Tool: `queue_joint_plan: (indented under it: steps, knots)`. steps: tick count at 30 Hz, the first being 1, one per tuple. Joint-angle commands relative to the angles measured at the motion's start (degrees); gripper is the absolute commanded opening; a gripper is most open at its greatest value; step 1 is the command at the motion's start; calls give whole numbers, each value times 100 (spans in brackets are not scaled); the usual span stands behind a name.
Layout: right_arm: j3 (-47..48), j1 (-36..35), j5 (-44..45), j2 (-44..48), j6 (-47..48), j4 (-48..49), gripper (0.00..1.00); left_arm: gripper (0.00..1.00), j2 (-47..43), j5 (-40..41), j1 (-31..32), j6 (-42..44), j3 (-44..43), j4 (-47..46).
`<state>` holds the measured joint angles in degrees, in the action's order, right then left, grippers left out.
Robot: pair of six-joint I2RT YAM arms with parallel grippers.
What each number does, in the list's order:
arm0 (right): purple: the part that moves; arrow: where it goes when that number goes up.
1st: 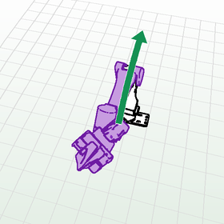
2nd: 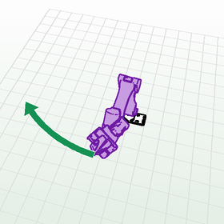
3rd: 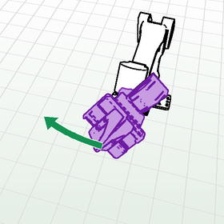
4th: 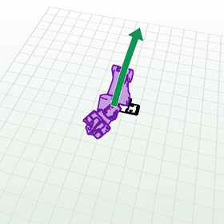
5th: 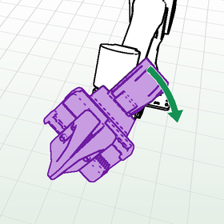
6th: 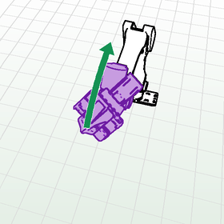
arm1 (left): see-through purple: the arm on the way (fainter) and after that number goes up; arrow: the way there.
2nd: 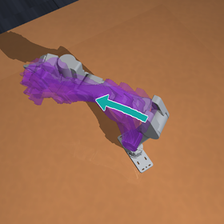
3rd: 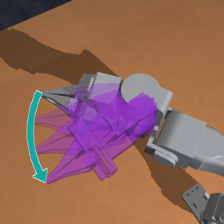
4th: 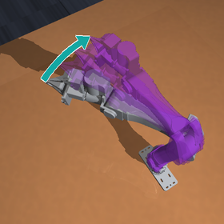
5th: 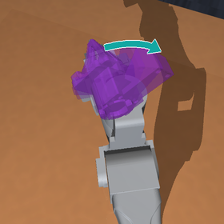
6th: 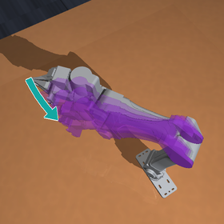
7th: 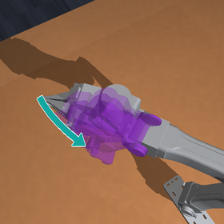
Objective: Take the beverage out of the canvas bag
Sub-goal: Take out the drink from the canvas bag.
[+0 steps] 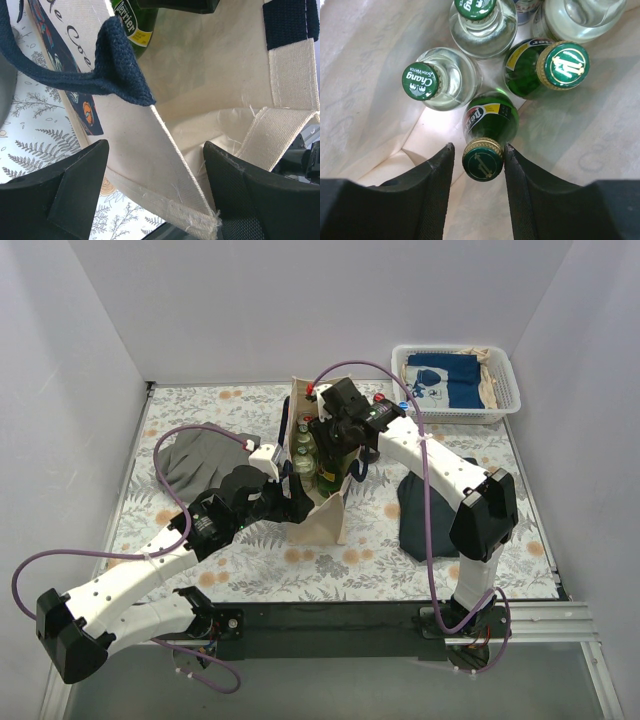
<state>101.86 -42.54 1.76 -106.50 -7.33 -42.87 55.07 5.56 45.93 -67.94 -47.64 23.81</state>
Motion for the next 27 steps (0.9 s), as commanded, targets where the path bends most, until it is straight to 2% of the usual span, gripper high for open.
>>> queue_joint_plan:
  steps: [1,5,11,19,23,24,26,27]
  knots:
    - [53,-8,79,-20,-5,-72,51,75,30,182,21,185,0,238]
    - [62,-8,53,-38,13,-72,56,75,21,208,21,185,18,229]
    - [79,-17,0,-134,30,-72,56,75,30,226,21,185,9,238]
    - [53,-8,9,-117,13,-72,50,76,39,252,21,185,18,247]
    - [70,-8,53,-108,30,-72,45,76,30,279,21,176,18,238]
    - [79,-8,26,-117,39,-63,37,76,48,287,21,185,9,247]
    - [79,-17,-9,-134,39,-63,31,76,74,287,21,194,-9,247]
    - [88,-17,-18,-143,39,-63,19,76,65,279,21,194,-9,247]
